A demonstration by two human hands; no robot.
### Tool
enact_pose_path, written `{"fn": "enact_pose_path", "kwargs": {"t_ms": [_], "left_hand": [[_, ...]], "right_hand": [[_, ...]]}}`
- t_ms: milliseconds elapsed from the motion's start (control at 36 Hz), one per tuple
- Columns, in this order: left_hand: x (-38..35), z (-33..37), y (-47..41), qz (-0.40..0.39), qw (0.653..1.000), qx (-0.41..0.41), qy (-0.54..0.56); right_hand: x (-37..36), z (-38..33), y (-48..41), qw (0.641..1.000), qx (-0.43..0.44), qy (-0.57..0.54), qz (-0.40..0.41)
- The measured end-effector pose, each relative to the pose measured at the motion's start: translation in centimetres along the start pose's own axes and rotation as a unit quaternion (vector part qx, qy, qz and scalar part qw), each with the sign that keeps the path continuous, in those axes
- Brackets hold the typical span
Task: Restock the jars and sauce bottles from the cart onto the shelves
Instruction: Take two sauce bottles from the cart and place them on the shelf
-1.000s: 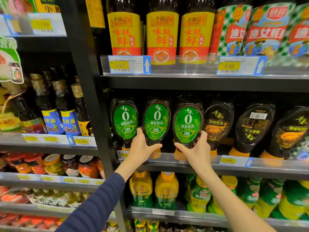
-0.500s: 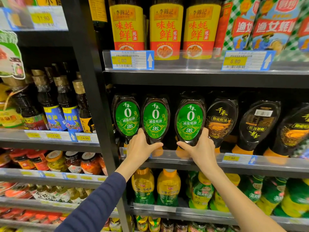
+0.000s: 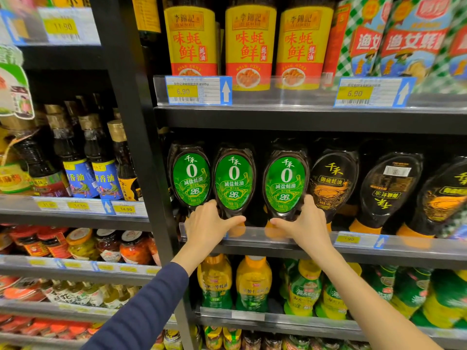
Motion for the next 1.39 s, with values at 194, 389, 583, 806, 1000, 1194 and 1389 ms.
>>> {"fn": "enact_pose_path", "kwargs": {"t_ms": [194,389,583,806,1000,1194,1389], "left_hand": [[-0.1,0.3,-0.1,-0.002,1.0,0.011,-0.003],[0.0,0.5,0.3,0.004,1.0,0.011,0.004],[-0.1,0.3,0.6,-0.012,0.999,0.01,0.036],[1.2,-0.3,3.1,0.026,0.981,-0.027,0.192],[0.9,2.0,7.0,0.096,0.964,-0.105,0.225],[-3.0,8.2,5.2,-0.018,0.984,-0.123,0.129],[-4.9,8.3,2.5,-0.035,0.998,-0.035,0.031]], "right_hand": [[-0.4,-0.1,-0.5,1.0,-0.01,-0.009,-0.005],[-0.5,-0.1,-0.7,1.0,-0.009,-0.003,-0.013],[-0.6,0.0,-0.5,0.999,-0.007,-0.007,-0.03],[1.9,-0.4,0.1,0.998,0.024,-0.031,-0.05],[9.6,-5.5,2.2,0.979,0.195,-0.005,0.056],[10.4,-11.0,0.8,0.925,0.301,0.232,0.023],[9.0,-10.8,-2.3,0.913,0.229,0.329,-0.074]]}}
Point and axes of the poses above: each hand's wrist, its own y-axis away from the middle knuckle, its own x-axis out of the back of the hand, z = x × y, the point moved 10 cm from there along -y, towards the middle knuckle, and after that the axes turned 13 degrees about -z, right-handed, at the moved point
